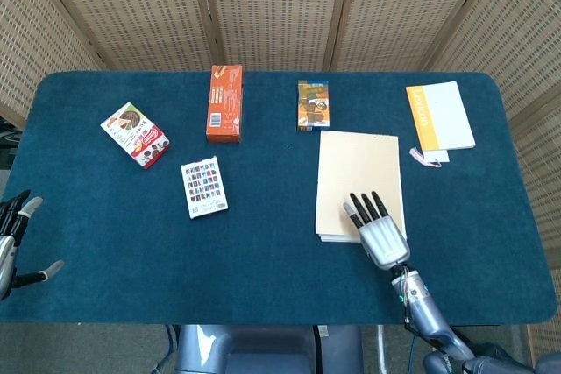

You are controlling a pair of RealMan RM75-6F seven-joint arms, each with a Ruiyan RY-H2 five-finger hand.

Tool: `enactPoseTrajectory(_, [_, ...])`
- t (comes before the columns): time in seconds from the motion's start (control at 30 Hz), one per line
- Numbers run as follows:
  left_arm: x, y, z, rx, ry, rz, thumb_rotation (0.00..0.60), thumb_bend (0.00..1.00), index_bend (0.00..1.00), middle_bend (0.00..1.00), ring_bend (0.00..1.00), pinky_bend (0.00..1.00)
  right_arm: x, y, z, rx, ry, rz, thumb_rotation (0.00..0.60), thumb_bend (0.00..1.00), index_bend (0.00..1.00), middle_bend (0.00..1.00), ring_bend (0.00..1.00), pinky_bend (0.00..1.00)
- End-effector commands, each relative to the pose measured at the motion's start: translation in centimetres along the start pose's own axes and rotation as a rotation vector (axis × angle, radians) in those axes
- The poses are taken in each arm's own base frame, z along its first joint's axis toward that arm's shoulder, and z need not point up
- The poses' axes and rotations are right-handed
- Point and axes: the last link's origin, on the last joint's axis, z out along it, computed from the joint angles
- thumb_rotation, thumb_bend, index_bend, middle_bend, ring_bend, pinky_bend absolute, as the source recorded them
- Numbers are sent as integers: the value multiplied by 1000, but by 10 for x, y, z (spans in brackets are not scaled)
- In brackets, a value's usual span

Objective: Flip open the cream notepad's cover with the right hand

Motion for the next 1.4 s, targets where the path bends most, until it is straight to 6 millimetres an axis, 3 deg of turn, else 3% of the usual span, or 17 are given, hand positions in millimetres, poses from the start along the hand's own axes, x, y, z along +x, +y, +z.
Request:
enactPoseTrajectory(0.03, [0,0,0,0,-2,0,600,0,0,0,0,0,-2,-2,4,3,-5,-8,600,506,0,0,0,0])
enactPoseTrajectory(0.37, [-1,0,1,5,-4,0,600,0,0,0,0,0,-5,-6,19,10,-22,-53,600,527,59,8,0,0])
enactPoseTrajectory(0.67, [0,-1,2,9,-4,-7,600,0,0,0,0,0,-4,-4,32,-23,50,-71,600,656,130,164,95,1])
enactPoseTrajectory(0.87, [0,-1,2,11,-5,-8,600,0,0,0,0,0,-6,-4,38,-46,81,-58,600,672,165,252,182,26])
enactPoseTrajectory(1.2, [1,-2,2,11,-5,-9,600,0,0,0,0,0,-11,-1,42,-59,77,-59,600,672,197,293,215,26])
enactPoseTrajectory(1.4, [1,-2,2,10,-5,-11,600,0,0,0,0,0,-11,0,46,-65,100,-50,600,672,470,479,363,72])
